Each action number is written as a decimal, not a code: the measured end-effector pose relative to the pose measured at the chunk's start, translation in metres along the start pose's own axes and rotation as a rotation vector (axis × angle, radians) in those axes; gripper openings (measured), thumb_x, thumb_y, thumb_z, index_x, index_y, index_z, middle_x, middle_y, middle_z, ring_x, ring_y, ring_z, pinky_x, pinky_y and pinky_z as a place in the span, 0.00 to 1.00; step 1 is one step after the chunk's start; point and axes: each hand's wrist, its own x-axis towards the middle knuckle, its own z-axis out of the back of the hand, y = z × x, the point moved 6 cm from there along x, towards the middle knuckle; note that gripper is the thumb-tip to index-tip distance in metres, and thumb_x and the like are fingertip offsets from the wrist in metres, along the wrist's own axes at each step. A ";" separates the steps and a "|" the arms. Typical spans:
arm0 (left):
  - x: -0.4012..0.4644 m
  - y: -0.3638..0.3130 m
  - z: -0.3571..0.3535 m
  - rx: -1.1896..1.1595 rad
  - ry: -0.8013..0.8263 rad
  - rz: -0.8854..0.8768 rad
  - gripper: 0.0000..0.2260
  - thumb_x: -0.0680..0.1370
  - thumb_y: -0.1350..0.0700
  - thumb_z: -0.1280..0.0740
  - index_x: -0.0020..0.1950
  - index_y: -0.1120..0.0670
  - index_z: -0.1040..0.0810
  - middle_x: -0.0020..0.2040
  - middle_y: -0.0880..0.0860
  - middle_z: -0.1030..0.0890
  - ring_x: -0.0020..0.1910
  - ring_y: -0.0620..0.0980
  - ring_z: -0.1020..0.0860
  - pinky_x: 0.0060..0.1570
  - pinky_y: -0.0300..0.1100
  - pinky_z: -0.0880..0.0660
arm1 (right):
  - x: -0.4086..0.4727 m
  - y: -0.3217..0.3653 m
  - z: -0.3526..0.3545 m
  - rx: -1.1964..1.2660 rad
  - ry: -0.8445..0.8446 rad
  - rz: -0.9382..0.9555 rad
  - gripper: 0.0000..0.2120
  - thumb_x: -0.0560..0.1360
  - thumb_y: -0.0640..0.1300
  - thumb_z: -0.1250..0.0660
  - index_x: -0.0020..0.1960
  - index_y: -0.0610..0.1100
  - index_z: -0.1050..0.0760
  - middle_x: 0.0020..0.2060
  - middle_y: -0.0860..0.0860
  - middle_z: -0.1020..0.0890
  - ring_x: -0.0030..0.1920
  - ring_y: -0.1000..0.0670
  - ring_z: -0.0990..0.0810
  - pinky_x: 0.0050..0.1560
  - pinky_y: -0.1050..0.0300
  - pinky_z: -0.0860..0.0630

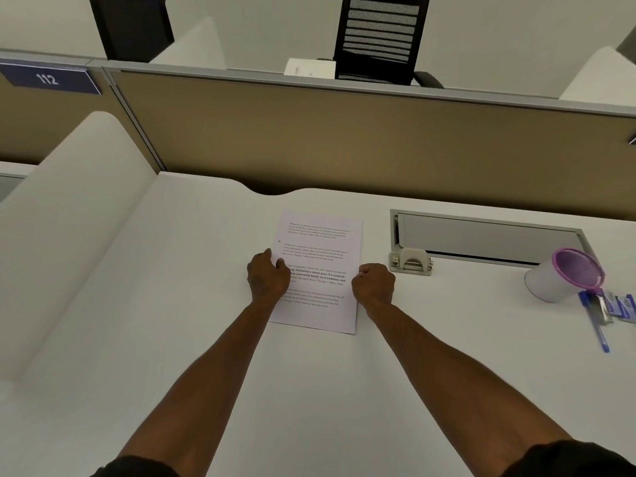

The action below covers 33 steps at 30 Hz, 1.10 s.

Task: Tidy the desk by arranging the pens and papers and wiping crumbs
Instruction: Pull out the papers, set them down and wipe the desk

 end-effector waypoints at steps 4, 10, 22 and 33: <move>-0.004 0.000 0.004 -0.004 -0.019 -0.015 0.22 0.80 0.57 0.36 0.73 0.63 0.31 0.70 0.61 0.27 0.71 0.58 0.30 0.72 0.48 0.36 | -0.001 -0.006 0.005 0.051 -0.023 0.006 0.08 0.71 0.38 0.35 0.46 0.41 0.17 0.51 0.46 0.16 0.54 0.45 0.18 0.55 0.57 0.24; -0.023 -0.013 0.010 0.021 -0.067 -0.140 0.21 0.80 0.58 0.36 0.72 0.62 0.30 0.68 0.60 0.26 0.70 0.59 0.31 0.69 0.47 0.35 | -0.017 -0.020 0.032 0.135 -0.093 0.077 0.12 0.74 0.39 0.34 0.56 0.42 0.18 0.54 0.47 0.16 0.57 0.48 0.19 0.62 0.54 0.26; -0.143 -0.076 -0.031 0.048 -0.043 -0.613 0.20 0.80 0.59 0.36 0.72 0.58 0.28 0.71 0.57 0.27 0.75 0.57 0.36 0.72 0.50 0.38 | -0.069 -0.078 0.161 0.222 -0.315 0.385 0.13 0.80 0.42 0.40 0.59 0.47 0.21 0.50 0.50 0.16 0.52 0.51 0.19 0.56 0.49 0.23; -0.233 -0.111 -0.079 0.123 0.083 -0.830 0.23 0.82 0.50 0.41 0.76 0.54 0.33 0.76 0.54 0.33 0.79 0.53 0.43 0.76 0.50 0.43 | -0.097 -0.117 0.227 -0.266 -0.425 0.538 0.27 0.80 0.56 0.43 0.76 0.48 0.41 0.72 0.44 0.33 0.72 0.45 0.35 0.68 0.50 0.34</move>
